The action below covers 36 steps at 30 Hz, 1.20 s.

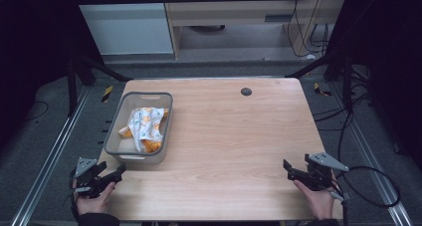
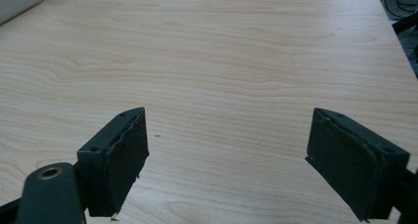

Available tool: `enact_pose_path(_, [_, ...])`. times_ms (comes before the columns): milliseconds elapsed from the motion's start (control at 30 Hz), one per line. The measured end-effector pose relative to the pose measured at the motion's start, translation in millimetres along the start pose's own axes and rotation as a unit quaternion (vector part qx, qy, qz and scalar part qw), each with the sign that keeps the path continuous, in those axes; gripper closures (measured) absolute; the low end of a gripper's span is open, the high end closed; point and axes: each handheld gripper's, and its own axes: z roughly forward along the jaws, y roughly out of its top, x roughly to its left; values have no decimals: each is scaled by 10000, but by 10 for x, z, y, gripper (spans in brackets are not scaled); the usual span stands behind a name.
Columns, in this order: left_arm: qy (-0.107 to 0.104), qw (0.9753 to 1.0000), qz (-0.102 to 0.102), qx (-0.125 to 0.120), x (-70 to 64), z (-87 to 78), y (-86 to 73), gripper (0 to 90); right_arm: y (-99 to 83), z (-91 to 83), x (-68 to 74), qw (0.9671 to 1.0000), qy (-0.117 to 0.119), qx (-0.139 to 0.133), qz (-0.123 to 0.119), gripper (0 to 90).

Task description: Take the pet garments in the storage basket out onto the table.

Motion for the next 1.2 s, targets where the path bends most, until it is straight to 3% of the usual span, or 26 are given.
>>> enact_pose_path(133, [-85, 9999, -40, -79, -25, -56, 25, 311, 1, 26, 52, 9998, 18, 38, -177, 158])
enact_pose_path(367, [-205, 9997, 16, -144, -58, -121, 67, 362, -4, 16, 45, 9998, 1, 31, -173, 160])
enact_pose_path(533, [-208, 9993, 114, -305, -84, -184, 105, 369, -1, 1, 40, 9999, -1, 1, -139, 160])
enact_pose_path(867, [-415, 9972, 352, -520, -131, -232, 214, 345, 1, 12, 72, 9996, 4, -14, -271, 168])
enact_pose_path(1200, [-436, 9958, 348, -721, -128, -304, 396, 323, -2, 14, 89, 9994, -13, -23, -345, 171])
